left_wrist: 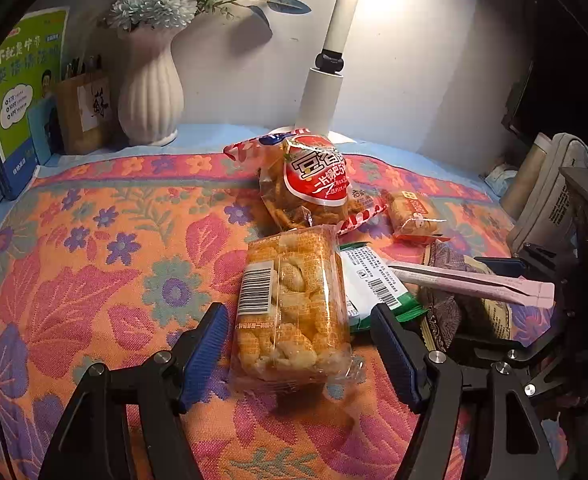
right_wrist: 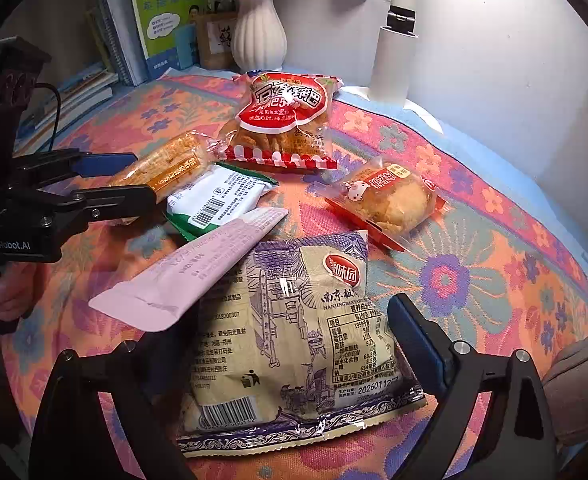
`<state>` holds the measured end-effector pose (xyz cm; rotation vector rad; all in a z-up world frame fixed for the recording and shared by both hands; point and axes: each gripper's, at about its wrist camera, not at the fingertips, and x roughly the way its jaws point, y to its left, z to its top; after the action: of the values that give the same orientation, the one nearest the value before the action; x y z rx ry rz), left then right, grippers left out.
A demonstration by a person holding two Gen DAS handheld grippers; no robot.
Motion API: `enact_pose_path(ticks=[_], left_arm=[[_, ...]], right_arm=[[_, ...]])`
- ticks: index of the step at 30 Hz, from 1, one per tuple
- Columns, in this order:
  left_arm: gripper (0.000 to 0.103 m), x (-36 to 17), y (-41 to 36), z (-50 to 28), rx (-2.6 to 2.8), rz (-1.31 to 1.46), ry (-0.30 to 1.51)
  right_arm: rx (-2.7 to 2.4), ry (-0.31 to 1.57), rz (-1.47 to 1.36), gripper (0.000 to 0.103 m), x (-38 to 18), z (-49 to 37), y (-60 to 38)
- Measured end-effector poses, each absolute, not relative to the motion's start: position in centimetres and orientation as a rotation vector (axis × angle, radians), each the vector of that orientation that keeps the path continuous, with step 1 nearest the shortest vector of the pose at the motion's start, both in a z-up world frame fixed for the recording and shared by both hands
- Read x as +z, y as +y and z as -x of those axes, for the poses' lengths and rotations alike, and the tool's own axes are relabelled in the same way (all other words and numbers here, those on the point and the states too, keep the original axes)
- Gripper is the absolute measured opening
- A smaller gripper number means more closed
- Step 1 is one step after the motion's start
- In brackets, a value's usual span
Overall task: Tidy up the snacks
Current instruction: 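Grasp the orange bread pack with the left gripper while the right grasps the purple-printed pastry bag, then carry the bread pack and pastry bag over the glass plate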
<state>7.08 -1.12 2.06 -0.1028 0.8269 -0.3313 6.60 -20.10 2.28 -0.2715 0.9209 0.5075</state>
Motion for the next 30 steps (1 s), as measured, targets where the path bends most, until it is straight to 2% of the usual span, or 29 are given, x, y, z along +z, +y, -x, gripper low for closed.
enact_pose_path(ticks=[5, 10, 12, 14, 21, 30], left_arm=[[0.071, 1.5, 0.2, -7.8, -0.316, 0.179, 0.858], [0.07, 0.9, 0.2, -8.5, -0.319, 0.2, 0.894], [0.049, 0.9, -0.1, -8.3, -0.338, 0.19, 0.891], [0.047, 1.0, -0.4, -8.1, -0.326, 0.168, 0.875], [0.046, 1.7, -0.1, -7.3, -0.299, 0.148, 0.815], [0.045, 2.6, -1.2, -5.3, -0.315, 0.123, 0.793]], right_arm=[[0.526, 0.946, 0.188, 0.099, 1.9, -7.1, -21.1], [0.509, 0.933, 0.231, 0.098, 1.6, -6.5, -20.4], [0.503, 0.921, 0.264, 0.092, 1.5, -6.1, -20.0], [0.493, 0.895, 0.294, 0.089, 1.7, -5.5, -19.7], [0.445, 0.902, 0.232, 0.08, 1.9, -3.7, -20.8], [0.328, 0.925, 0.06, 0.079, 2.6, 3.8, -26.3]])
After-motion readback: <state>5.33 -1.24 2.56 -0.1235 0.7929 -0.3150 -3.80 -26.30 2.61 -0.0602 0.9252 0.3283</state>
